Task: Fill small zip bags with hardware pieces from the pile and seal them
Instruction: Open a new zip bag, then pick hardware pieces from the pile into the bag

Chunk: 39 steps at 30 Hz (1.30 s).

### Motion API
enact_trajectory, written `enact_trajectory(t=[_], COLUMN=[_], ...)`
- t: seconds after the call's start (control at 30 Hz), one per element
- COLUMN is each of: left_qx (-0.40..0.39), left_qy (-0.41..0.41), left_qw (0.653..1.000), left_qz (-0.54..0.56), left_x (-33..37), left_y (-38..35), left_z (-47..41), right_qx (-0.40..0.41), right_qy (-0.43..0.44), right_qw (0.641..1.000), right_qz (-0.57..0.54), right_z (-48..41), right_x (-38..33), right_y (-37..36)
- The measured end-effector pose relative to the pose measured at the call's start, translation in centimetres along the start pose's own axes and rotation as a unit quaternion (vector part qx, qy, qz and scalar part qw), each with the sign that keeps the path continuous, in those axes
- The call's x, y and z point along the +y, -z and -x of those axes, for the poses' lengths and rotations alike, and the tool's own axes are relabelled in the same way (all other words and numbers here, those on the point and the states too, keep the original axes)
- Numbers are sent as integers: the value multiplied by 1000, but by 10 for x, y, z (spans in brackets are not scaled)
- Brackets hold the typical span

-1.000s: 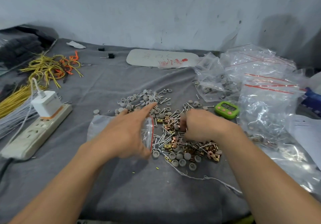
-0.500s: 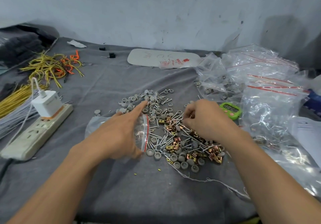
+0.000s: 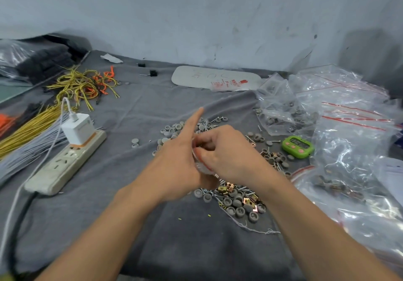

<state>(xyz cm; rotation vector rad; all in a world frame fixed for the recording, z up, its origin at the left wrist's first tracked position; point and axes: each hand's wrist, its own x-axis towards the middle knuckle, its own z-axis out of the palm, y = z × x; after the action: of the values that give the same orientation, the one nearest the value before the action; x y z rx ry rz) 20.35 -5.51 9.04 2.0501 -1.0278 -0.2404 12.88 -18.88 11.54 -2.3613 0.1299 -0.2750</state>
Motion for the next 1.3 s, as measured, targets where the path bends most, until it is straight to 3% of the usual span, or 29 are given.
enact_trajectory(t=[0.1, 0.2, 0.3, 0.4, 0.47, 0.57, 0.67, 0.8, 0.97, 1.17, 1.23, 1.3], left_qx=[-15, 49, 99, 157, 198, 248, 276, 185, 124, 187, 250, 352], left_qy=[-17, -51, -47, -23, -2, 23, 29, 98, 39, 86, 72, 42], left_qw=[999, 997, 992, 970, 949, 913, 876, 850, 823, 799, 821, 879], left_qz=[-37, -32, 57, 184, 246, 323, 393, 483, 553, 565, 508, 319], left_x=[-3, -3, 0, -2, -5, -10, -16, -10, -3, -8, -14, -23], left_y=[0, 0, 6, 19, 30, 49, 56, 34, 40, 64, 74, 80], left_z=[-1, -3, -7, -7, -6, -3, 1, 1, -2, 3, 3, 5], right_qx=[-31, -29, 107, 200, 175, 61, -31, -81, -64, -58, -50, -47], right_qy=[-10, 5, 6, -44, -88, -142, -161, -164, -184, -193, -191, -188], right_qw=[999, 1000, 985, 970, 981, 977, 961, 948, 941, 938, 939, 943], right_qz=[24, -6, -136, -129, -17, 148, 224, 261, 276, 282, 281, 272], right_z=[-1, 3, 6, 10, 11, 14, 11, 6, 1, 2, 3, 3], right_x=[-1, 0, 3, 15, 24, 32, 39, 44, 52, 52, 50, 48], right_y=[2, 4, 12, 26, 32, 28, 16, 4, -7, 0, -2, -5])
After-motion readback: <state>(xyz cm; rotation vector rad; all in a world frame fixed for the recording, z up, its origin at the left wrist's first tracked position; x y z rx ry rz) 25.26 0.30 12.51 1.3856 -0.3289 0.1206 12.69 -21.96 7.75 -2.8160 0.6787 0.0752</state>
